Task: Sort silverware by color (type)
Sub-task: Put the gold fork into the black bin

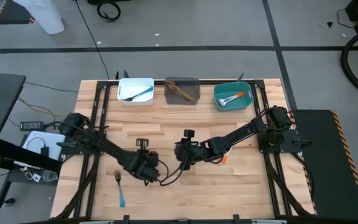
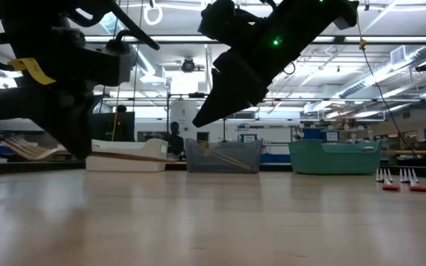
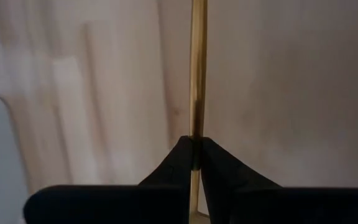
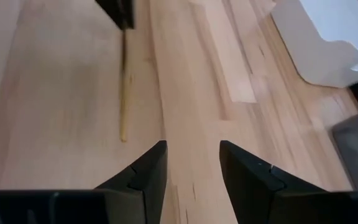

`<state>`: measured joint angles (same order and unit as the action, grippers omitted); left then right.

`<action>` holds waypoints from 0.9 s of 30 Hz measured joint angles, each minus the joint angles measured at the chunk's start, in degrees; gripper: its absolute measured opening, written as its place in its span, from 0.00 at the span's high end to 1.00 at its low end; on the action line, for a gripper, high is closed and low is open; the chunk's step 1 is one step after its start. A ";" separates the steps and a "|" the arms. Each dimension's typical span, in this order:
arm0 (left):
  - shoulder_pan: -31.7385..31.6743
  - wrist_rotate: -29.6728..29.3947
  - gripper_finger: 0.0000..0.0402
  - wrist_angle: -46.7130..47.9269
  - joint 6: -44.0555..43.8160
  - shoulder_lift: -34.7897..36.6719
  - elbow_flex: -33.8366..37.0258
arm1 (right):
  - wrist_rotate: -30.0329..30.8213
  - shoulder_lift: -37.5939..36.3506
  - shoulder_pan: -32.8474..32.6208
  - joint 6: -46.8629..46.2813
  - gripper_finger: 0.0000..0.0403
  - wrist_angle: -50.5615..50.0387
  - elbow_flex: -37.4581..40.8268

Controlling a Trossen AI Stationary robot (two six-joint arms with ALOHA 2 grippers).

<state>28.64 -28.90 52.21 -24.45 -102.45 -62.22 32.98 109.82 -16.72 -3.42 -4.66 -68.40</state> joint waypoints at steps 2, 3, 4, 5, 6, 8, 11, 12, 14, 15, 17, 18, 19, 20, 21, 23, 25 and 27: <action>-0.40 -1.75 0.93 -0.11 3.10 0.02 -0.02 | -0.48 -0.31 0.20 0.85 0.61 -0.07 0.00; -0.66 -2.67 0.93 -0.10 4.29 0.02 -0.02 | -0.75 -0.67 0.32 1.11 0.61 -0.12 0.00; -1.01 -3.34 0.93 -0.10 5.36 0.02 -0.02 | -0.92 -1.18 0.42 1.53 0.61 -0.42 0.00; -1.43 -3.82 0.93 -0.15 6.02 0.03 -0.02 | -1.36 -1.68 0.61 1.75 0.61 -0.11 0.00; -1.86 -4.14 0.93 -0.25 6.95 0.04 -0.02 | -1.79 -2.26 0.73 2.03 0.61 0.07 -0.04; -2.70 -4.61 0.92 -0.46 8.33 0.04 -0.02 | -2.11 -3.09 0.77 2.41 0.61 0.04 -0.04; -3.99 -5.89 0.92 -1.62 10.37 0.04 -0.04 | -2.72 -3.33 0.79 3.33 0.61 0.36 -0.04; -4.39 -6.59 0.92 -2.16 11.45 0.04 -0.04 | -2.78 -3.33 0.88 3.54 0.61 0.30 -0.04; -5.00 -8.61 0.92 -3.01 13.15 0.05 -0.04 | -2.97 -3.33 1.26 3.58 0.61 -0.17 -0.04; -5.21 -9.83 0.92 -3.24 14.00 0.07 -0.04 | -3.61 -3.33 1.59 3.07 0.61 -0.58 -0.04; -5.42 -12.77 0.92 -3.89 16.08 0.07 -0.04 | -7.21 -4.01 2.67 0.88 0.60 -1.47 -0.02; -5.41 -14.49 0.92 -4.20 17.07 0.07 -0.04 | -9.88 -4.51 3.41 -0.45 0.60 -1.30 0.00; -5.40 -16.17 0.92 -4.51 18.18 0.09 -0.07 | -13.06 -5.11 4.26 -1.73 0.59 -1.06 -0.07; -5.40 -18.03 0.92 -5.00 19.68 0.09 -0.07 | -15.36 -5.60 5.12 -2.86 0.59 -1.19 -0.07; -5.39 -19.93 0.92 -5.69 21.21 0.07 -0.07 | -17.15 -6.00 5.87 -3.98 0.59 -1.46 -0.07; -5.25 -23.47 0.92 -7.40 24.16 0.09 -0.07 | -19.42 -6.72 7.29 -5.67 0.58 -2.18 -0.04; -5.25 -26.55 0.92 -9.57 27.53 0.09 -0.09 | -21.56 -7.56 8.55 -7.02 0.57 -2.28 -0.05; -5.29 -28.66 0.92 -12.28 31.46 0.09 -0.09 | -23.40 -7.86 9.80 -8.25 0.57 -1.93 -0.14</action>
<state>23.35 -57.56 39.93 7.01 -102.37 -62.30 9.58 101.96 -6.92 -11.67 -6.59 -68.54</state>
